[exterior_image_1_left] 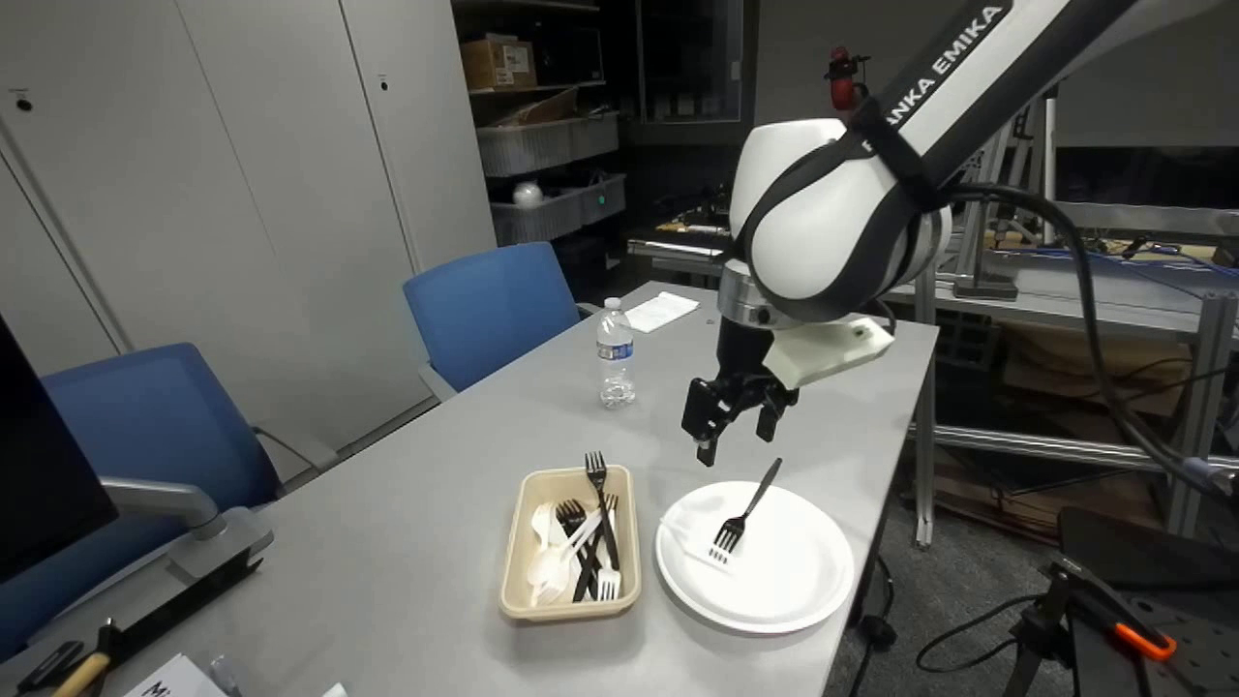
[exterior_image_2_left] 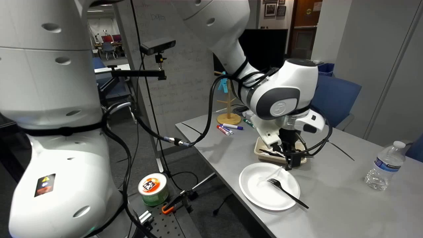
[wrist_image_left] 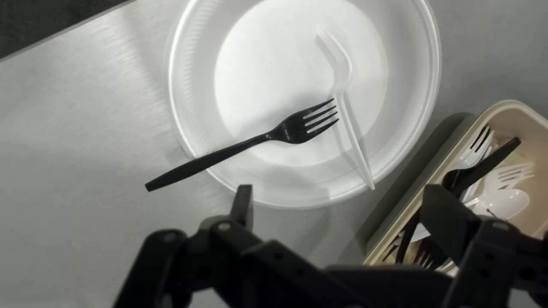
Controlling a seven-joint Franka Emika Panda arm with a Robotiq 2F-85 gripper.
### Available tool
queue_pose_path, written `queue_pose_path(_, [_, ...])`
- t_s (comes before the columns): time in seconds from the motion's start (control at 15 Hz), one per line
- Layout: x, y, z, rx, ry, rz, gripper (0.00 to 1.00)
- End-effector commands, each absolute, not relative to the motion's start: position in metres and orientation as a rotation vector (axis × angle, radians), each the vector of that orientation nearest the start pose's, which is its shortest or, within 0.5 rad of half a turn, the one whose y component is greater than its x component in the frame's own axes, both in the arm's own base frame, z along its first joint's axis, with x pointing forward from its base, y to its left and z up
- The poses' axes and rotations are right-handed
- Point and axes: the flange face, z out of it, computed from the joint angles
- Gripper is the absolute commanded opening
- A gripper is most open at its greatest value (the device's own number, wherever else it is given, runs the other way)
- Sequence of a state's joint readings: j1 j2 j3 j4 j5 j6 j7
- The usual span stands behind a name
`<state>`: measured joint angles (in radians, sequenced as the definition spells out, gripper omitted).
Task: Move the forks from the white plate to the brown bowl starting with the black fork
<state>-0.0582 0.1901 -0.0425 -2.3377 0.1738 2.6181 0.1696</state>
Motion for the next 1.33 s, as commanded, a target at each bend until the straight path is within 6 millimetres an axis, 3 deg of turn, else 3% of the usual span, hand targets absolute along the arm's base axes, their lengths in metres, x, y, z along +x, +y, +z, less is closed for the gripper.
queue_pose_path(0.0, [0.525, -0.06, 0.242, -2.858, 0.896, -0.179, 1.0])
queue_pose_path(0.33, [0.513, -0.06, 0.229, -2.739, 1.143, -0.29, 1.0])
queue_pose_path(0.8, [0.513, -0.06, 0.228, -2.743, 1.122, -0.289, 1.0])
queue_pose_path(1.27, [0.513, -0.049, 0.229, -2.8, 1.286, -0.281, 1.0])
